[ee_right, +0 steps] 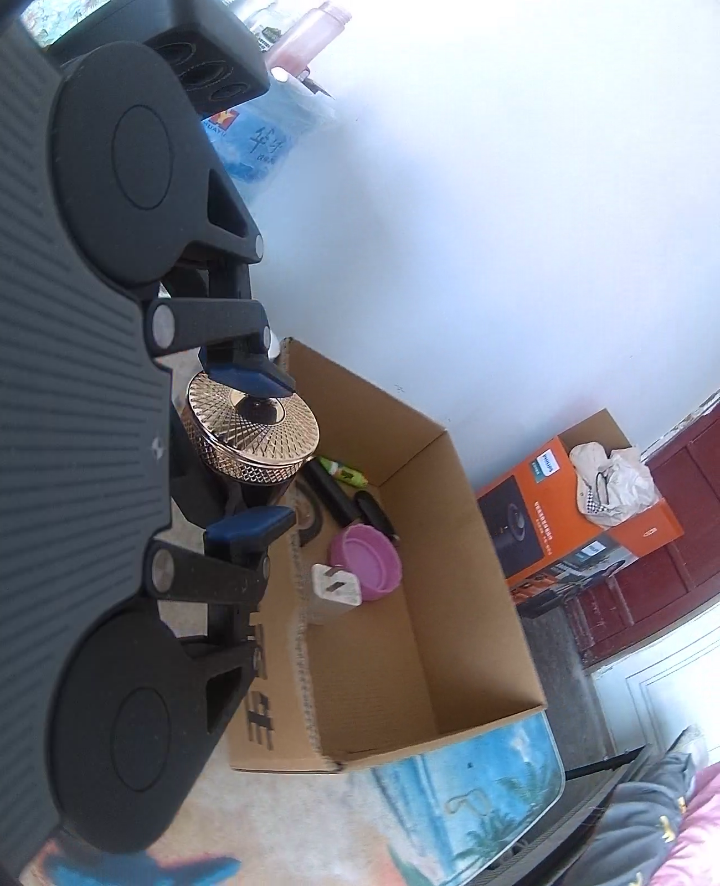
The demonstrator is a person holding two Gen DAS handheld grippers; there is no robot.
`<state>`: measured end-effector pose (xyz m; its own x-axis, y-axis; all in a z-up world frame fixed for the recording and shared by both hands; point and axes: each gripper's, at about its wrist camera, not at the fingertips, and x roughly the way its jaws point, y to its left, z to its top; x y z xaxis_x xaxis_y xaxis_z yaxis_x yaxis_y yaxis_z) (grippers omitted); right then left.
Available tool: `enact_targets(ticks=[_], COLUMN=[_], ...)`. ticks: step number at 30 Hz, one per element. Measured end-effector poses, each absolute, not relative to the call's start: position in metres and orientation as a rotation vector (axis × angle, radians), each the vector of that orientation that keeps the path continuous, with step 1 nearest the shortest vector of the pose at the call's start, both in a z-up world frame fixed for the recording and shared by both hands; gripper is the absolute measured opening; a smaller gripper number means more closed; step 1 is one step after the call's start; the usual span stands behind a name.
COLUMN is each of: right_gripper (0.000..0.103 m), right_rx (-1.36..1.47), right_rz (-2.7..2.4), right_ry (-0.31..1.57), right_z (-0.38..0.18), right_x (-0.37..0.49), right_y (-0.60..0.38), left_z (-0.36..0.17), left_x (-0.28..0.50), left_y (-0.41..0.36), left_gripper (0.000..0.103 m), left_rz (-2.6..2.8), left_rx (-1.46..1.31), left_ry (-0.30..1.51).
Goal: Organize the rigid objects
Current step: 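Carry the gold jar into the box and open the right tool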
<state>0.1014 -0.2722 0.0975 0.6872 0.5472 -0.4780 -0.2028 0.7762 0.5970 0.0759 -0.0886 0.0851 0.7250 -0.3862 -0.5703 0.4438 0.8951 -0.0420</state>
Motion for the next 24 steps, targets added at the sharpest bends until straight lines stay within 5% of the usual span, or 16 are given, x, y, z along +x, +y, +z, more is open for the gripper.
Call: enact_targets(ticks=[8,24], right_gripper=[0.044,0.044], right_rx=[0.478,0.373], right_rz=[0.410,0.385], right_ry=[0.729,1.014], right_z=[0.114,0.042], right_x=[0.181,0.330], right_y=[-0.296,-0.294], left_z=[0.100,0.024], left_x=[0.171,0.309], left_y=[-0.106,-0.129], left_gripper=[0.057,0.057], left_rz=[-0.519,-0.424], left_rx=[0.022,-0.073], left_ry=[0.723,1.032])
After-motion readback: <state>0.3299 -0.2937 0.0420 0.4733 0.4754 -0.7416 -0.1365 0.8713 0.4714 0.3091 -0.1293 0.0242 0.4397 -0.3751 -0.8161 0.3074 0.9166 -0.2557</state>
